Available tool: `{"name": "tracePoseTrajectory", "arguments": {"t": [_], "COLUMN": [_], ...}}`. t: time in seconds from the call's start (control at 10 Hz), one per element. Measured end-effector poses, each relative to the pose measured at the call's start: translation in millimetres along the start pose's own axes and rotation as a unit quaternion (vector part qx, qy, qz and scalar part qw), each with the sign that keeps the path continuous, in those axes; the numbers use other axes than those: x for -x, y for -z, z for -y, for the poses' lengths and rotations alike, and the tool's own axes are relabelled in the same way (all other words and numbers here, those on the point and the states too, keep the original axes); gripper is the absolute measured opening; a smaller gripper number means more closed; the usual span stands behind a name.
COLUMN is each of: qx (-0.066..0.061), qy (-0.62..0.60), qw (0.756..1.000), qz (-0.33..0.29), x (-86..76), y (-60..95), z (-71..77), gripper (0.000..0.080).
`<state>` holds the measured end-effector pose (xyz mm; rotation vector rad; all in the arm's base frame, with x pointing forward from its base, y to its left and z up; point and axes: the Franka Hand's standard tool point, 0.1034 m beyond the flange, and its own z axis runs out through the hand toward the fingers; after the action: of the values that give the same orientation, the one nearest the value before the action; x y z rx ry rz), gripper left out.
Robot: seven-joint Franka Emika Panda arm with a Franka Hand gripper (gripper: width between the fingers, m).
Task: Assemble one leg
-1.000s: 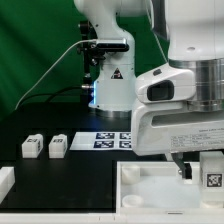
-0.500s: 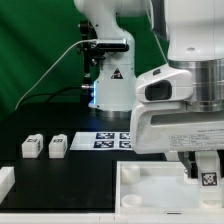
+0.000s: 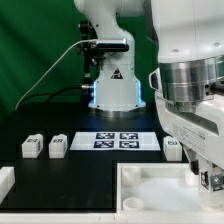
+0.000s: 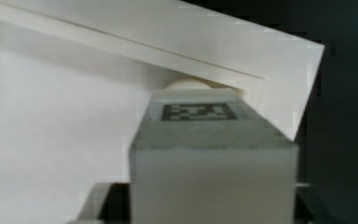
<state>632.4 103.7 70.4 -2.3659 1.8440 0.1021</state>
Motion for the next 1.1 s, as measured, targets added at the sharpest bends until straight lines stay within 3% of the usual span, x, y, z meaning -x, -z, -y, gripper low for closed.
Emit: {"name": "tracePoseTrajectory", "arguments": {"t": [0.1,0.2,0.3,0.4,0.5,0.6,0.8,1.1], "qx": [0.002,0.001,0.001,0.002,0.001,-0.003,-0.010,-0.005], "qy": [-0.064,-0.049,-0.049,-0.035,-0.003,0.058,0.200,0.352], "qw": [0.998,0.999,0.999,0.999,1.000,0.998,0.980,0.936], "qz": [0.003,0.002,0.002,0.002,0.002,0.001,0.001,-0.004], "x": [-0.6,-0.6,-0.6,-0.7,-0.2,3.5,16.7,11.9], "y": [0.0,0.1,-0.3,-0.6,-0.3,1.8,9.9,7.4], "z": [-0.8,-0.6,-0.7,-0.9,-0.4,3.2,9.1,7.1], "gripper": [0.0292,0.0292,0.0349,0.0484,0.0484,0.0612,0.0638,0.0649]}}
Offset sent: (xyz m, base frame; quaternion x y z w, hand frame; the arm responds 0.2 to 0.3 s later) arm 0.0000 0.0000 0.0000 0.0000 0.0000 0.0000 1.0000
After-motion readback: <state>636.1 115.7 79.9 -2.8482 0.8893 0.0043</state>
